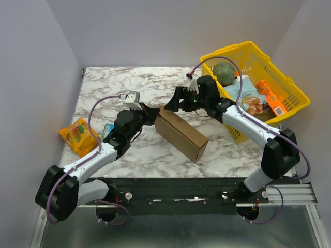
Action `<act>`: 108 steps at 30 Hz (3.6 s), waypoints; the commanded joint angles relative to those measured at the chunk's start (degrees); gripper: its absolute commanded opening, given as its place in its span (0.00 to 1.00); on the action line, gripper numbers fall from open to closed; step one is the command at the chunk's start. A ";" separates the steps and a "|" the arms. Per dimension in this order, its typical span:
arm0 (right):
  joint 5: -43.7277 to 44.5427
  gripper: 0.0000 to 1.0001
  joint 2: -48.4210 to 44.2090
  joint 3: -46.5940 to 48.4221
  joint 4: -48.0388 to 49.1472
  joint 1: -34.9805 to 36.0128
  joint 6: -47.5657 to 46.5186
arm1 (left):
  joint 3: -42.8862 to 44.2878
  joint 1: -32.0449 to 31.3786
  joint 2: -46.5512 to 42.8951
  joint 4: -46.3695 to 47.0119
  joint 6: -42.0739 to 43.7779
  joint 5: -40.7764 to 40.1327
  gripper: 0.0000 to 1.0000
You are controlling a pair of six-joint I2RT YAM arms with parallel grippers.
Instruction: Fold the paper box
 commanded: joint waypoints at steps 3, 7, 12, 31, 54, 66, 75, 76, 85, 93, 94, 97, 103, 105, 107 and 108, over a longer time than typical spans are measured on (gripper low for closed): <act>-6.33 0.91 1.94 0.39 8.88 0.01 6.53 | -6.72 0.48 4.25 -26.13 5.51 -1.42 0.02; -5.99 0.90 3.61 -0.48 10.90 0.19 7.07 | -6.72 0.48 4.25 -26.13 5.51 -1.33 0.02; -5.37 0.88 5.19 -1.80 12.22 0.10 8.03 | -6.72 0.48 3.98 -26.13 5.60 -1.07 0.02; -3.35 0.82 5.37 -3.12 10.65 0.19 5.57 | -1.63 0.22 1.44 -28.49 7.88 -0.36 0.19; 0.16 0.78 3.70 -6.29 7.74 0.28 3.02 | 8.75 3.91 3.19 -24.02 2.44 4.65 0.75; 0.96 0.77 2.91 -7.16 7.39 0.28 1.88 | -0.91 4.26 7.23 -17.70 -3.45 10.62 0.49; 1.75 0.76 4.40 -5.41 5.72 0.89 0.21 | -3.38 4.17 8.73 -20.59 -2.93 9.57 0.41; 2.18 0.75 4.49 -4.71 4.76 1.06 0.03 | -3.55 3.74 8.99 -21.64 -2.92 9.31 0.40; 5.88 0.70 8.79 -0.23 -2.62 2.65 -4.27 | -4.96 -0.22 10.84 -27.54 -2.22 3.07 0.29; 4.47 0.57 13.36 2.94 -5.79 3.44 -6.99 | -8.39 -1.36 11.81 -24.46 -4.42 3.51 0.22; 5.17 0.55 13.80 4.42 -7.45 3.79 -7.43 | -8.56 -1.54 11.98 -24.29 -4.51 3.33 0.21; 6.92 0.52 15.12 5.84 -10.09 4.41 -9.45 | -9.61 -2.06 12.60 -23.41 -5.12 3.33 0.17; 9.73 0.46 16.18 6.81 -13.00 4.93 -11.92 | -10.76 -2.77 13.65 -22.53 -5.38 2.80 0.15; 10.01 0.46 15.83 6.55 -13.35 5.11 -12.27 | -11.11 -3.12 13.83 -22.18 -5.56 2.71 0.15; 9.57 0.47 14.69 6.11 -13.35 5.11 -11.75 | -11.37 -3.64 13.13 -21.91 -6.00 2.54 0.15; 9.31 0.47 14.08 5.67 -13.35 5.11 -11.40 | -11.55 -3.91 12.60 -21.91 -6.18 2.36 0.15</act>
